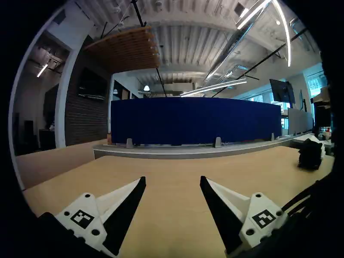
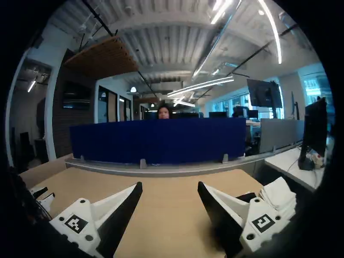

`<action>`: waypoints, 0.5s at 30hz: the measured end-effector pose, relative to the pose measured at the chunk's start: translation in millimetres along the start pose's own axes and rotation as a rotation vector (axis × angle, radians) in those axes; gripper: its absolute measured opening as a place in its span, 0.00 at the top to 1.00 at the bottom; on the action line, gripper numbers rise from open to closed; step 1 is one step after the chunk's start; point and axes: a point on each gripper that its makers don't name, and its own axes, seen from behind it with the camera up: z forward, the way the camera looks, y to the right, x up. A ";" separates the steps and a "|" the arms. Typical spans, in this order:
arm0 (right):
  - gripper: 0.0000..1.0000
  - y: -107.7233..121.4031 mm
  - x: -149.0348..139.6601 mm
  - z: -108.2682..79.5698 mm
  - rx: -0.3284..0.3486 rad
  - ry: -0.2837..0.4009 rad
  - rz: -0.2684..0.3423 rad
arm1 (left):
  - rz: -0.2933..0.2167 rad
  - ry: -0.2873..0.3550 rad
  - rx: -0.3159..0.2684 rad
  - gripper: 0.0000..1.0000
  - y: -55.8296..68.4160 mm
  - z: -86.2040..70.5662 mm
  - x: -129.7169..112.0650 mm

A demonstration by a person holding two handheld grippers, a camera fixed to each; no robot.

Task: Fold towel

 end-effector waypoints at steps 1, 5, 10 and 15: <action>0.00 3.7 1.6 0.3 -0.006 0.007 0.001 | 0.000 0.000 0.000 0.07 -0.1 0.1 0.0; 0.00 16.8 6.7 1.2 -0.024 0.038 -0.002 | 0.000 0.000 0.000 0.07 -0.3 0.4 -0.1; 0.00 33.3 3.0 8.3 -0.040 0.053 -0.010 | 0.000 0.000 0.000 0.06 -0.5 0.8 0.0; 0.00 42.5 -5.7 16.6 -0.045 0.065 -0.016 | 0.000 0.000 0.000 0.06 -0.1 0.3 -0.1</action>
